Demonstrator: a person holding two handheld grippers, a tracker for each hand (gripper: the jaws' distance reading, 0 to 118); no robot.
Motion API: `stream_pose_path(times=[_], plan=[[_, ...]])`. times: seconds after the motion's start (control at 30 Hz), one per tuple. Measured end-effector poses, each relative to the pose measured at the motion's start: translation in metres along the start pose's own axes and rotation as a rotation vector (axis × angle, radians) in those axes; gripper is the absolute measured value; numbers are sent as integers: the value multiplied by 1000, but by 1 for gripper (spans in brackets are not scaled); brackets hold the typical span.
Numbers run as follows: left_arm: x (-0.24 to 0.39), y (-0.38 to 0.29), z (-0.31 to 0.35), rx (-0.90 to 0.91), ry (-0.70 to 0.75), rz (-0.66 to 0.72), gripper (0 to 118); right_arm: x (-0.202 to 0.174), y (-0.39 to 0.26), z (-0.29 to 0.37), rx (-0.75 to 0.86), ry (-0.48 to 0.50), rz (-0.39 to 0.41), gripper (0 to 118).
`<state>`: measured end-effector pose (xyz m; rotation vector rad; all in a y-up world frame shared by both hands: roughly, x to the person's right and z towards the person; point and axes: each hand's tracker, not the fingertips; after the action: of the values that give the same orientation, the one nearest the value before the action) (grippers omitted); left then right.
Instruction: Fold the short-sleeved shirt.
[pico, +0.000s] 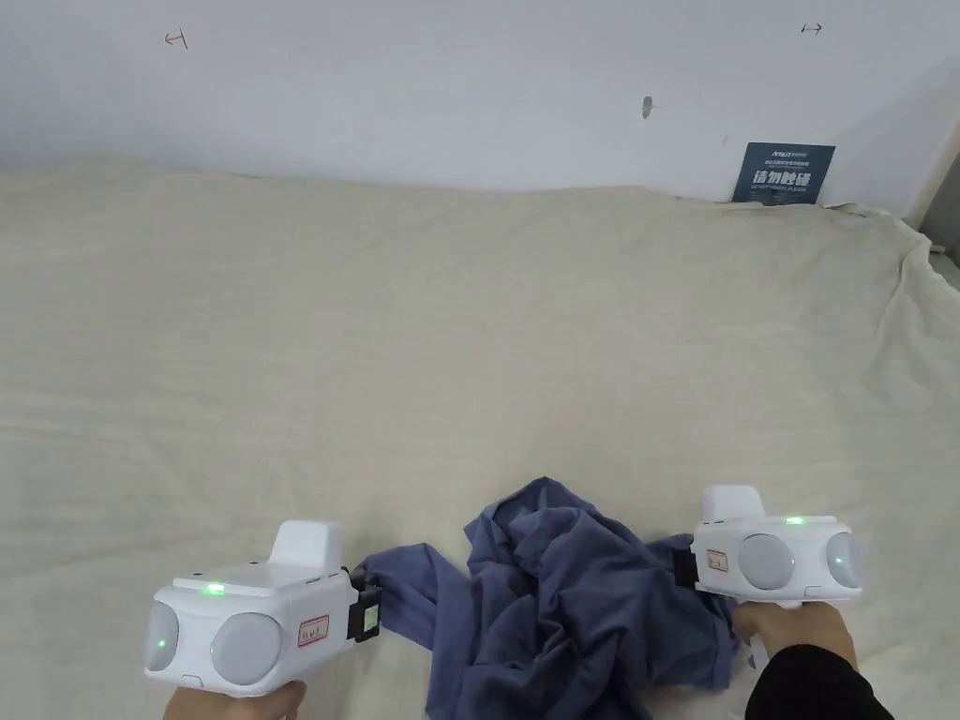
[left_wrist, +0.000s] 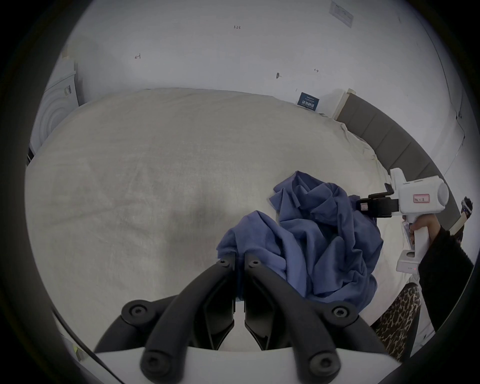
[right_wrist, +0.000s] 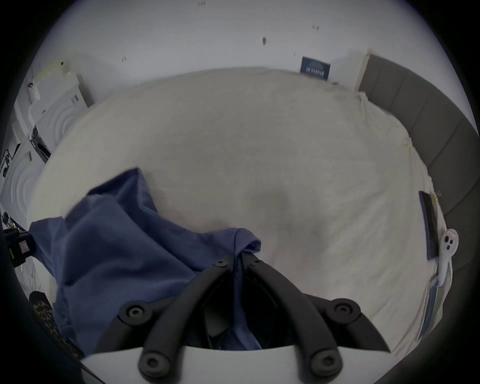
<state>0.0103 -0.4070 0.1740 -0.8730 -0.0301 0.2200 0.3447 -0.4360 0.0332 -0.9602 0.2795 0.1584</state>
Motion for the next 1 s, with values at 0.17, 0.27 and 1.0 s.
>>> stream_pose_path(times=[0.17, 0.27, 1.0], plan=[[-1, 6, 12, 32, -7, 60, 3, 17, 8, 65, 157, 33, 8, 3], [-2, 16, 27, 78, -11, 70, 3, 26, 18, 122, 271, 43, -4, 3], [-67, 236, 193, 510, 197, 130, 3, 126, 139, 291, 711, -144, -130, 3]])
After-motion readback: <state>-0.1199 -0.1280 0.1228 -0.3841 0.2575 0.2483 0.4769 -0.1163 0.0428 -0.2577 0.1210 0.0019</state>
